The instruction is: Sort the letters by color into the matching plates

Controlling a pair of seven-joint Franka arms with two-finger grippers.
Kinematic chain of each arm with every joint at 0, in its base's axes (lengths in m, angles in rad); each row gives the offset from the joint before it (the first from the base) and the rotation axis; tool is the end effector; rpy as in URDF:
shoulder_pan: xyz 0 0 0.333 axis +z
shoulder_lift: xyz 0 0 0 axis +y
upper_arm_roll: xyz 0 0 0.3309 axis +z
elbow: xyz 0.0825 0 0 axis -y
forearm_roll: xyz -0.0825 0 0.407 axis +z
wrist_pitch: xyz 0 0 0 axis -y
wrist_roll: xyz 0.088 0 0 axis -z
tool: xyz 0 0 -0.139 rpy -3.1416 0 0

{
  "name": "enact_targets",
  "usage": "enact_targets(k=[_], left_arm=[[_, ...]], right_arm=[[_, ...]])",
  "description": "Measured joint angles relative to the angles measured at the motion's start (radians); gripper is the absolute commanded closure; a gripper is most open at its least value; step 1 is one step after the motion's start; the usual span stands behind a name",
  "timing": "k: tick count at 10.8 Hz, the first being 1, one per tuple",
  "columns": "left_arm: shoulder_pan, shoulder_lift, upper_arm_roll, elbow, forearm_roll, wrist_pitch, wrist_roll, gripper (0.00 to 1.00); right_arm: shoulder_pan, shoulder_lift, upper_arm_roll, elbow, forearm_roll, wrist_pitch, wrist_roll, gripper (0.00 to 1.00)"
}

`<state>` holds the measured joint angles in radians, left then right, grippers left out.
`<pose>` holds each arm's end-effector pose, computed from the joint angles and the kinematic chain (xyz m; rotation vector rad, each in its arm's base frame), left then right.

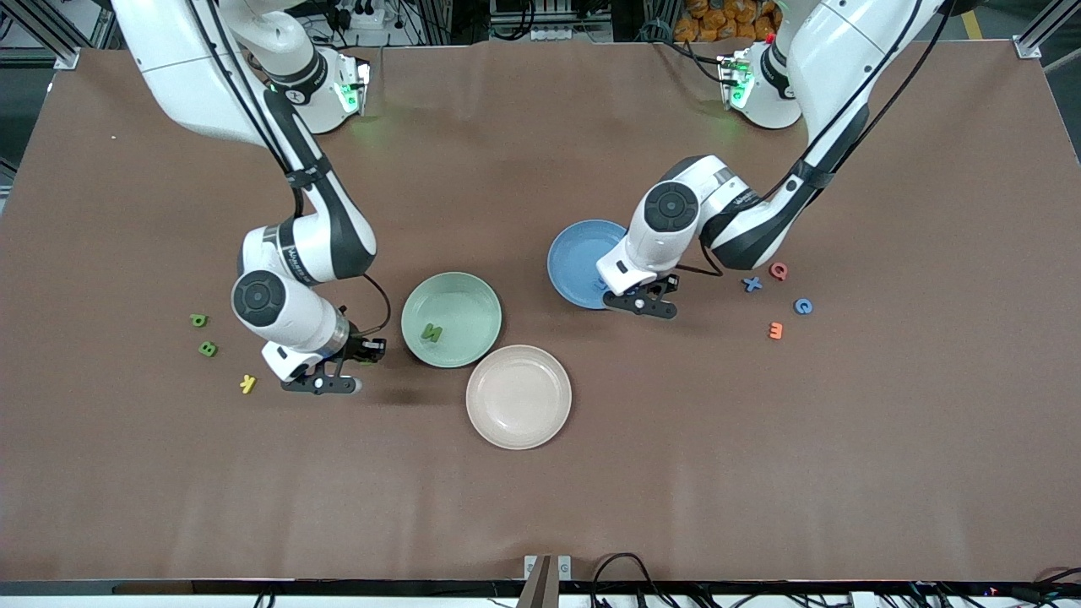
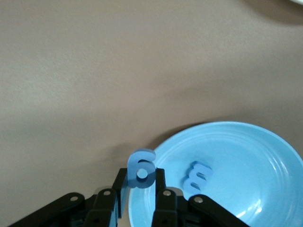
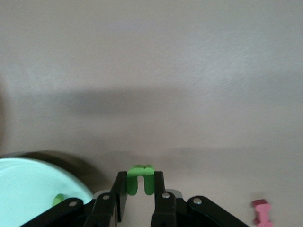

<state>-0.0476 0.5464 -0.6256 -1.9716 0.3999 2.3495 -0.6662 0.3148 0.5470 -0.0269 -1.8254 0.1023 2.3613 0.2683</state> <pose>0.5018 -0.3778 0.1975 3.1118 -0.3663 -0.0726 0.6427 0.1948 0.1979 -3.0879 0.0767 0.0400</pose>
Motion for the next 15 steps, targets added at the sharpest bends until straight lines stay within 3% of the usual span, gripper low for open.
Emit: enact_targets(k=[13, 14, 15], left_arm=[[-0.063, 0.001, -0.022, 0.031, 0.000, -0.071, -0.171, 1.00], [-0.076, 0.004, -0.023, 0.031, 0.000, -0.072, -0.199, 1.00], [-0.087, 0.010, -0.023, 0.031, 0.000, -0.072, -0.223, 1.00]], right_arm=[[0.167, 0.002, 0.020, -0.004, 0.000, -0.012, 0.201, 0.70], [0.173, 0.003, 0.024, -0.004, 0.000, -0.013, 0.208, 0.63], [0.176, 0.004, 0.029, -0.004, 0.000, -0.014, 0.217, 0.36]])
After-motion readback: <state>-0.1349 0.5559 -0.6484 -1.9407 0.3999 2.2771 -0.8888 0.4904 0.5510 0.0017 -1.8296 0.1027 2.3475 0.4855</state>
